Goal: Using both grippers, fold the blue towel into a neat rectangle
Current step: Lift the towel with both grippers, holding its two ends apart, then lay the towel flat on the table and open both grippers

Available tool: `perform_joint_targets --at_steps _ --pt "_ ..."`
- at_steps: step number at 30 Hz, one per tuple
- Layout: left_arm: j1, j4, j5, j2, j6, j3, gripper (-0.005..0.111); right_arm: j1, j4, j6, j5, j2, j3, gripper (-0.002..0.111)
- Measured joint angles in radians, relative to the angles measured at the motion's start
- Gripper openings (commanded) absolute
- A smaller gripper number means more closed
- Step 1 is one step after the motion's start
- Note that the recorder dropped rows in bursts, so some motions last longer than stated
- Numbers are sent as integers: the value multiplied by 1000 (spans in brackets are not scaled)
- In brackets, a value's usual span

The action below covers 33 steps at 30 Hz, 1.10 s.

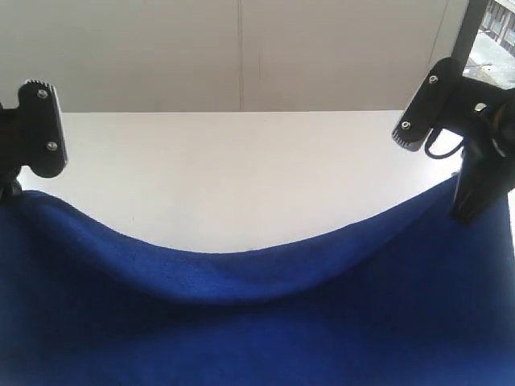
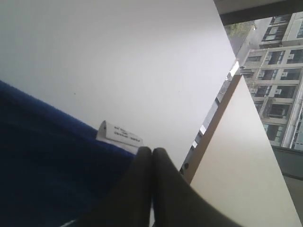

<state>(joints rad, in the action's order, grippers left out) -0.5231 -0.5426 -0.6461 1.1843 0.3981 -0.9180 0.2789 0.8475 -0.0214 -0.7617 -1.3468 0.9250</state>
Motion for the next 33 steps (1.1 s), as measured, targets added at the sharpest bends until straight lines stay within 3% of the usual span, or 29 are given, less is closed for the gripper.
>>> perform_joint_targets --at_steps 8,21,27,33 --pt "22 -233 160 190 -263 9 0 -62 193 -264 114 -183 0 0" --pt "230 -264 495 394 -384 9 0 -175 609 -811 211 -396 26 0" --pt "289 -268 594 479 -386 -17 0 -206 684 -912 235 -486 83 0" --pt "308 -268 629 558 -386 -37 0 -215 736 -921 254 -577 143 0"
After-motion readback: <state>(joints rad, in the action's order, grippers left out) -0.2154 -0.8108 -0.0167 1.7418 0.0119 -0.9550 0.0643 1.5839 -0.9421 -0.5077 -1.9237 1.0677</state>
